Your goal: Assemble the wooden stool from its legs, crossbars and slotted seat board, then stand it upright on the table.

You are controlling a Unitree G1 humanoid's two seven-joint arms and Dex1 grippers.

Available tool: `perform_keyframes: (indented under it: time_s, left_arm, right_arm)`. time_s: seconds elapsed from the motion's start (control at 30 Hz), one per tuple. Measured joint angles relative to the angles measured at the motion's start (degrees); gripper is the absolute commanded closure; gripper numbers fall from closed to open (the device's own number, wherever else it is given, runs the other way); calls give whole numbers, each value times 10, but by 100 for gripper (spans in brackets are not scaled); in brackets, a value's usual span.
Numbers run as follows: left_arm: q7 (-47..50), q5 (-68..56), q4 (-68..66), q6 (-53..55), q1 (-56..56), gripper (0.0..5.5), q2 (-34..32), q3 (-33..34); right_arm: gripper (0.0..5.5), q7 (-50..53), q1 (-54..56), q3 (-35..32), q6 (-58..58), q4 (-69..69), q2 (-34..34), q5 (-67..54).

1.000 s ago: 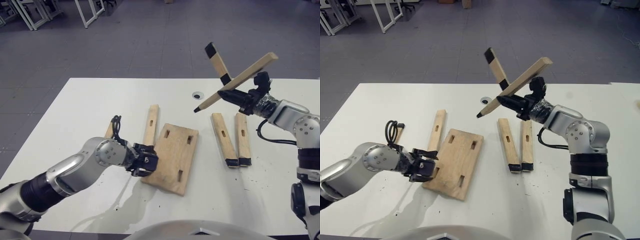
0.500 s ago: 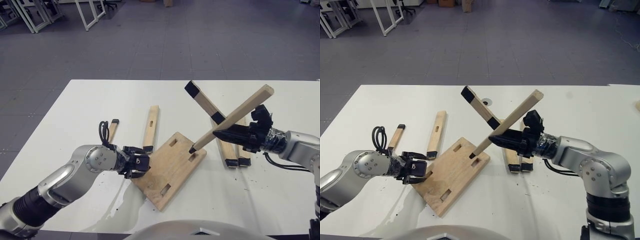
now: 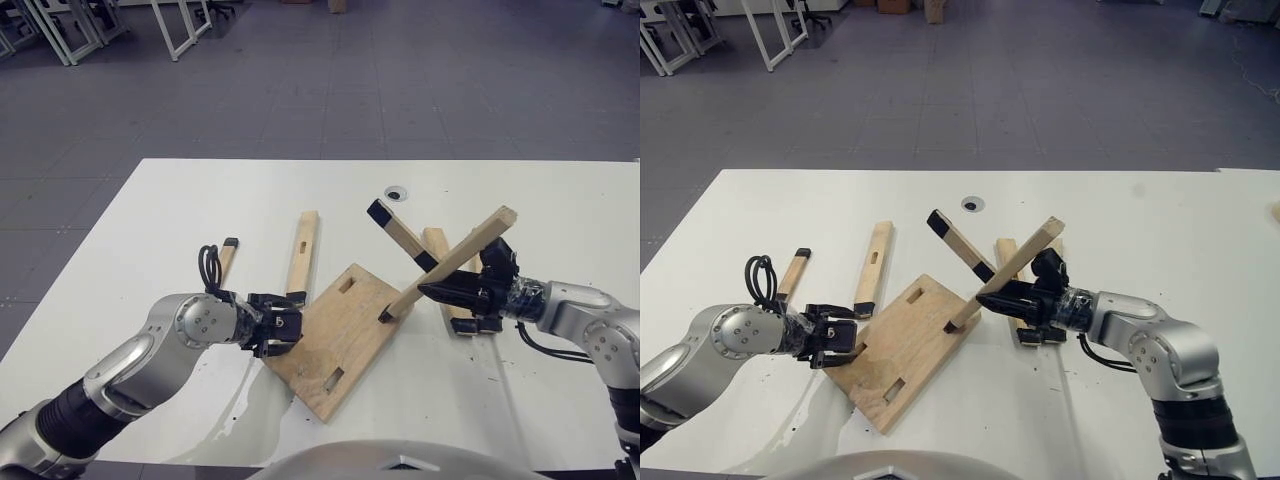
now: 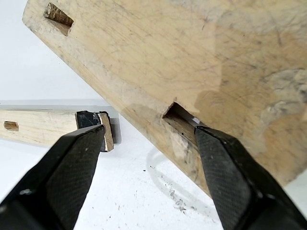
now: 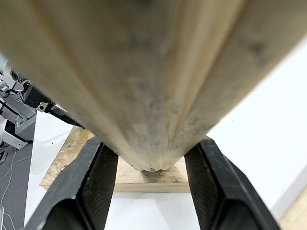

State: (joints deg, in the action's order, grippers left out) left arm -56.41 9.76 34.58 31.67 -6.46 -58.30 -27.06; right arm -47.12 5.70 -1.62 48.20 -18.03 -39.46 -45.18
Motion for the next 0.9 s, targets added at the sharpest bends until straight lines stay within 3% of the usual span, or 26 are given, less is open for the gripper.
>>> perform_keyframes:
  time_s: [0.13,0.43,0.63,0.9]
  left_arm:
    - [-7,0,0,4,0,204,5,3]
    - [-2,-4,9,78,-3,204,56,8]
    - [11,-21,2,94,-27,204,99,11]
    - [13,-40,-8,105,-41,204,107,27]
  right_arm:
    - [348,10,0,14,-15,-16,1,25]
    - [348,43,47,118,-82,-8,14,134]
    - [348,34,135,134,-63,108,41,137]
    - [348,16,130,130,-115,118,42,143]
